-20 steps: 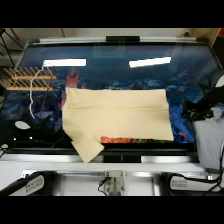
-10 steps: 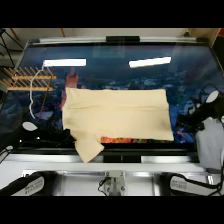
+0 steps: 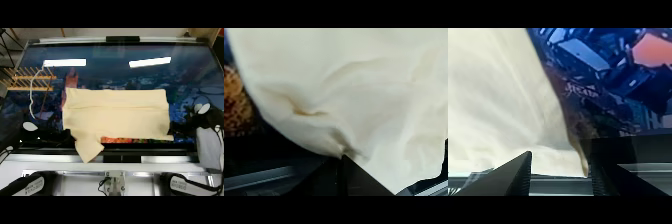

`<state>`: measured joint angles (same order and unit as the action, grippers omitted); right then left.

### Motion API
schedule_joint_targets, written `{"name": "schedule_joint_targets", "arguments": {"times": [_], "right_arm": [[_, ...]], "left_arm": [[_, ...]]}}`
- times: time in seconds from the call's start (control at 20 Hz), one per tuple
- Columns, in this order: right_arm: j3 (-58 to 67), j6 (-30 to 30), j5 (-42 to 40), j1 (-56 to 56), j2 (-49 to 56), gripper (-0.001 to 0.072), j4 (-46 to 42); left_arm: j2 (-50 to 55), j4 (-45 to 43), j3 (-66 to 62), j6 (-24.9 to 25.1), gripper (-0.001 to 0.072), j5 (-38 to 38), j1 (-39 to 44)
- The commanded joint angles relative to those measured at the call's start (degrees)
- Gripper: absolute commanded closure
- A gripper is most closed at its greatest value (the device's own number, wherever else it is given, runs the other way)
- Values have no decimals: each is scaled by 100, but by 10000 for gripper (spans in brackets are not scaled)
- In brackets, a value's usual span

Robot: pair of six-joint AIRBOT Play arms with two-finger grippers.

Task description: Fold the shirts.

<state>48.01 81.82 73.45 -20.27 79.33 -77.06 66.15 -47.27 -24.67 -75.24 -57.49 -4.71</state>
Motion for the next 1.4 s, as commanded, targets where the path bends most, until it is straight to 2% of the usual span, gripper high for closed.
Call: {"name": "schedule_joint_targets", "arguments": {"times": [0.0,0.05,0.1,0.2,0.25,0.4,0.5,0.6,0.75,1.0,1.1,1.25,1.35], "right_arm": [[-221,22,-468,48,11,224,337],[-221,20,-479,125,11,228,365],[-221,20,-448,240,11,360,361],[-219,20,-387,511,13,579,310],[-214,61,-352,595,7,646,212],[-42,-7,-170,629,-146,646,17],[310,-4,-61,616,-369,647,-341],[776,48,46,616,-474,647,-437],[1276,199,-474,748,-398,647,-262],[2396,603,-1128,1027,533,647,-249],[2903,767,-1257,1027,1064,647,-136],[3460,778,-1320,1032,1762,647,531],[3609,826,-1576,1115,2074,647,662]], "left_arm": [[-7,0,-4,-39,670,-9,-2],[-7,0,-7,-48,670,-9,-2],[-7,-2,-17,-48,670,-9,-2],[-7,-2,-81,-48,670,-11,-2],[-7,-2,-133,-48,670,-17,-2],[-7,-31,-533,114,671,-251,-79],[-7,-31,-1113,380,671,-846,-380],[-2,-26,-1679,358,671,-1141,-654],[197,-26,-2465,348,672,-1088,-669],[1263,-17,-4107,223,672,-1051,-669],[1878,-17,-4712,-37,672,-1071,-667],[2710,-2,-5344,-203,672,-1071,-575],[3139,-2,-5630,-308,671,-1071,-492]]}}
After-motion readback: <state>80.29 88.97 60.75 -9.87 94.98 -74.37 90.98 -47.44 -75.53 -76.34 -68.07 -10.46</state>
